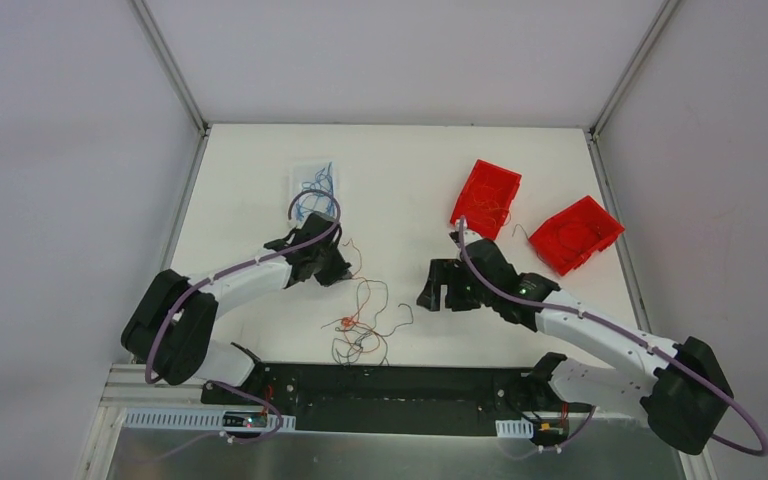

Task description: Untangle the cables

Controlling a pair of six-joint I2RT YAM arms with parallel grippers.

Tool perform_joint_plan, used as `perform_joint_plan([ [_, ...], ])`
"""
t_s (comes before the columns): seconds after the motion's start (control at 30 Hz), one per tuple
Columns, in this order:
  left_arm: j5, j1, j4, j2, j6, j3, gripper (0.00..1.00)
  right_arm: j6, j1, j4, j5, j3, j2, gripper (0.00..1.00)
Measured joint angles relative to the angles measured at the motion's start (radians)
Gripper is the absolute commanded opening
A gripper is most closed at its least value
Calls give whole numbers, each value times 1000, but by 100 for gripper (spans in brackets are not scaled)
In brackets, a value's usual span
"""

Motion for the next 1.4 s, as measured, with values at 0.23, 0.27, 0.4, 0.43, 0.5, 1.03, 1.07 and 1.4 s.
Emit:
perform_joint_plan([
  [0.23, 83, 0, -24, -121, 158, 74, 0, -14, 8, 129, -21, 0, 135, 75],
  [0.27, 97, 0, -26, -131, 170, 86, 0, -17, 9, 137, -21, 0, 146, 75],
  [0.4, 155, 0, -48, -172, 232, 132, 0, -51, 35, 225, -20, 4, 247, 75],
  [0.43, 172, 0, -56, -177, 243, 143, 0, -64, 44, 251, -20, 6, 267, 75],
  [0.5, 209, 0, -70, -181, 265, 163, 0, -90, 58, 304, -16, 10, 298, 75],
  [1.03, 468, 7, -121, -209, 333, 356, 0, -268, 120, 664, -69, 11, 340, 0],
  [1.07, 471, 13, -132, -214, 340, 371, 0, -264, 119, 675, -57, 8, 338, 0],
  [1.4, 468, 65, -204, -228, 387, 597, 0, -225, 116, 623, 119, -85, 167, 24],
])
